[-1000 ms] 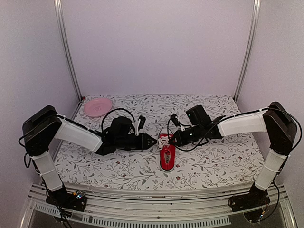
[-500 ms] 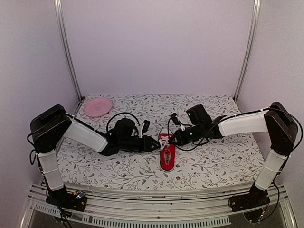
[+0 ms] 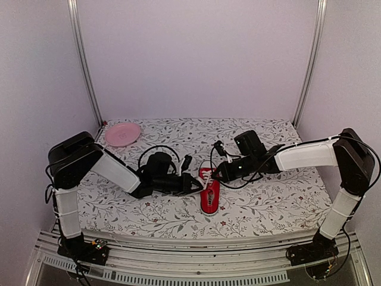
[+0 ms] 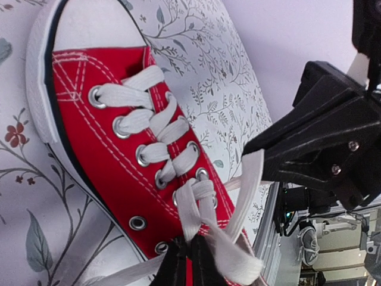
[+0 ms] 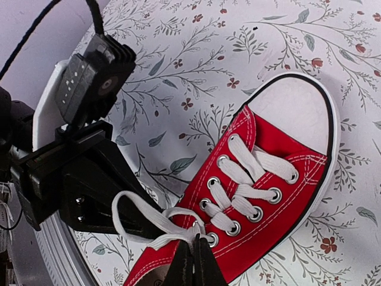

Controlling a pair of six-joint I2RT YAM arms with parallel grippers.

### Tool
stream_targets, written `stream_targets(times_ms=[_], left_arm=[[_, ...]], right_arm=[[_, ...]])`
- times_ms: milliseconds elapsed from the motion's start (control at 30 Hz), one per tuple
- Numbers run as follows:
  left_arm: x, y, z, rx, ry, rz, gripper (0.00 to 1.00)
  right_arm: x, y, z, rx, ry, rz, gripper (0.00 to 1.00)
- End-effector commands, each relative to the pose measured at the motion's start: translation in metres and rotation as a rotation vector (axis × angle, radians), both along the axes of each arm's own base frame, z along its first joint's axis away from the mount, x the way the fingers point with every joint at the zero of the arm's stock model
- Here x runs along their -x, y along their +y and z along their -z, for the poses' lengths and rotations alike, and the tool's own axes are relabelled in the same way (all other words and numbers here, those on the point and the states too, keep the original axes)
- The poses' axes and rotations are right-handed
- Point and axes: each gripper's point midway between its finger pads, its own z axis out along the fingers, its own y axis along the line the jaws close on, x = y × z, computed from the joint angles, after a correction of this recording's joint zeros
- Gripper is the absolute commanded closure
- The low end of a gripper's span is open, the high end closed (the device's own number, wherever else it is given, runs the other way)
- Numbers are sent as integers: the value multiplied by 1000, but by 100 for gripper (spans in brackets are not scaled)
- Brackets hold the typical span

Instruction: Tie the shoes

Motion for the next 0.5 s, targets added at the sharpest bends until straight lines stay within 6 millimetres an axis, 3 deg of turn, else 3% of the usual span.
stream_targets(times_ms=[0, 467], left_arm=[[-6, -5, -6, 55, -10, 16, 99], [-35, 5, -10, 54, -80, -66, 100]], right_arm=[[0, 0, -9, -9, -29, -20, 98], [-14, 17, -11, -18, -32, -38, 98]])
